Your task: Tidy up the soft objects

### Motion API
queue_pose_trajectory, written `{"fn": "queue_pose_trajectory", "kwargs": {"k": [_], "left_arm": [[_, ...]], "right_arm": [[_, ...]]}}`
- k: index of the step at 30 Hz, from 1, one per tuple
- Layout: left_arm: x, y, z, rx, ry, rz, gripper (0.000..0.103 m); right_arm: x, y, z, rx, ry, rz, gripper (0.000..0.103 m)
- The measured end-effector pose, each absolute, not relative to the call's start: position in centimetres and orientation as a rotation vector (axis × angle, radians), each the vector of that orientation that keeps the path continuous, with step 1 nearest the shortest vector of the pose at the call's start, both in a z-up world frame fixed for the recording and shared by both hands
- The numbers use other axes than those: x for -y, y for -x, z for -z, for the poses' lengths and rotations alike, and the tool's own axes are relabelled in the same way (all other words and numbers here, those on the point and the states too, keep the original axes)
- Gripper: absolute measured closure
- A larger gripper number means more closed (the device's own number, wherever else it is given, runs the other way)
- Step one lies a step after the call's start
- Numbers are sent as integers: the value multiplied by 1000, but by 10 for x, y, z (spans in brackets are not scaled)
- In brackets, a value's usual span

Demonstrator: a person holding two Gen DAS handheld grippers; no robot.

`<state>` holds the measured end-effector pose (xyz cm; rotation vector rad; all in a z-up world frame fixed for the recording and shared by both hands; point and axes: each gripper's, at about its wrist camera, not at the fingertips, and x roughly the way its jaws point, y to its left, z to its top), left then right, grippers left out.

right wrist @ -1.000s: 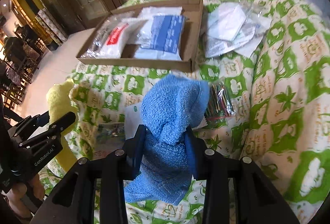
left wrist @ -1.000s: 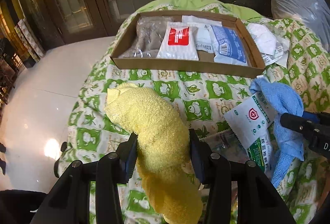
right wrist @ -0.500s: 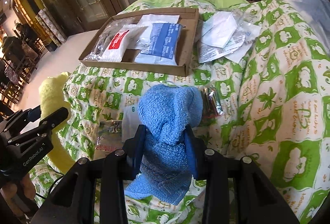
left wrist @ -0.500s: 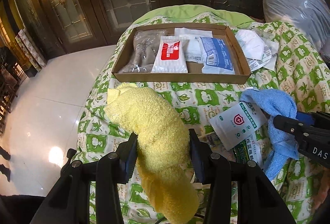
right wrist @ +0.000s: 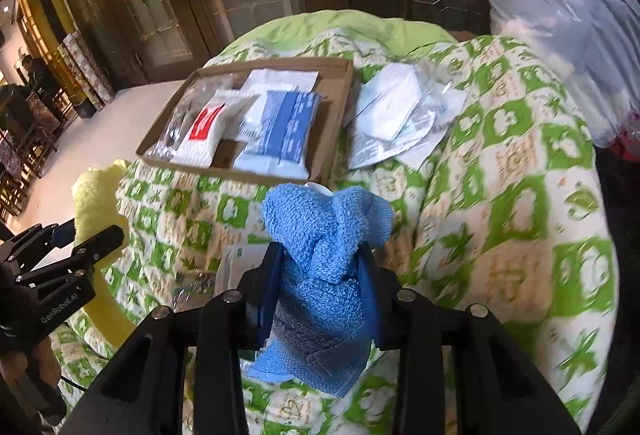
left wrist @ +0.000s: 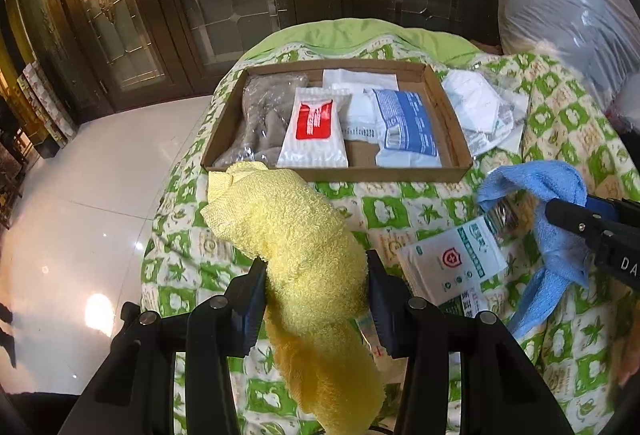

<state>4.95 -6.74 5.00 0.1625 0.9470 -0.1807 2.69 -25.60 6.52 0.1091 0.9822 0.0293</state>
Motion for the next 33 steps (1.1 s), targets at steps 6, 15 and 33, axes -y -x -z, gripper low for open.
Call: {"fn": "queue_pose_trajectory", "kwargs": {"k": [6,15,33], "left_arm": [[56,-67,-60,-941,-141,182,55],[50,-103,-79,-926,-132,182,55],[103,-198,-99,-893,-139,269,55]], "right_arm": [[272,-45,-81,-977,-157,-38,68],[274,-86,-95,-987,-143,-72,68],[269,-204,-88,-962,-157,-113,68]]}}
